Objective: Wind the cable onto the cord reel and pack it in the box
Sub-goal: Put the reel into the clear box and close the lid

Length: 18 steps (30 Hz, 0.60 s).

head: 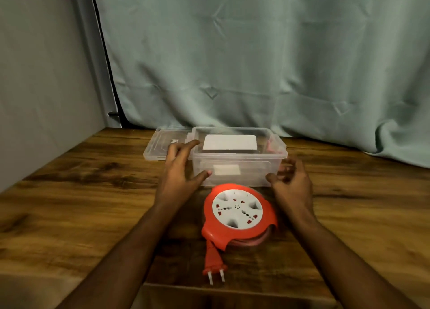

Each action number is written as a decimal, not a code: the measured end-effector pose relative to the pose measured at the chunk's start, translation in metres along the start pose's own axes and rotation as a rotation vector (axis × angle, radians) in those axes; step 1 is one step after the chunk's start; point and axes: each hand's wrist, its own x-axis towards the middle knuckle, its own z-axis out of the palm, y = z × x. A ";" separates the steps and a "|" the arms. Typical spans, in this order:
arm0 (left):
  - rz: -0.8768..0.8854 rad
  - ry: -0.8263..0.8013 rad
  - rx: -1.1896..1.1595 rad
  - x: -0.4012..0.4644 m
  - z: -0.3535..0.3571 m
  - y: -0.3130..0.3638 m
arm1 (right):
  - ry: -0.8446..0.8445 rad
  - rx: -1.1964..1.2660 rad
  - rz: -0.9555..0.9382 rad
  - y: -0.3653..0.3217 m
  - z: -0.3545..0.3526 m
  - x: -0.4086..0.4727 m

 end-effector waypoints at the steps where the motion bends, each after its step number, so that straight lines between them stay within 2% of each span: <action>1: 0.026 0.017 0.047 0.000 -0.004 -0.001 | 0.021 -0.156 -0.014 -0.004 -0.006 -0.007; 3: 0.063 0.061 0.126 0.000 -0.009 -0.003 | 0.053 -0.350 -0.025 -0.016 -0.018 -0.019; 5: 0.029 0.040 0.084 0.000 -0.009 -0.003 | -0.033 -0.461 -0.034 -0.030 -0.028 -0.028; 8: -0.018 -0.026 0.014 -0.002 -0.004 -0.001 | -0.485 -0.520 0.058 -0.044 -0.035 -0.034; 10: -0.012 -0.020 -0.002 -0.003 -0.002 -0.003 | -0.661 -0.478 0.117 -0.041 -0.033 -0.028; 14: -0.004 0.008 -0.026 -0.004 -0.001 -0.003 | -0.725 -0.356 0.201 -0.035 -0.033 -0.015; 18: -0.011 0.012 -0.048 -0.004 0.001 -0.004 | -0.692 -0.281 0.089 -0.041 -0.036 -0.013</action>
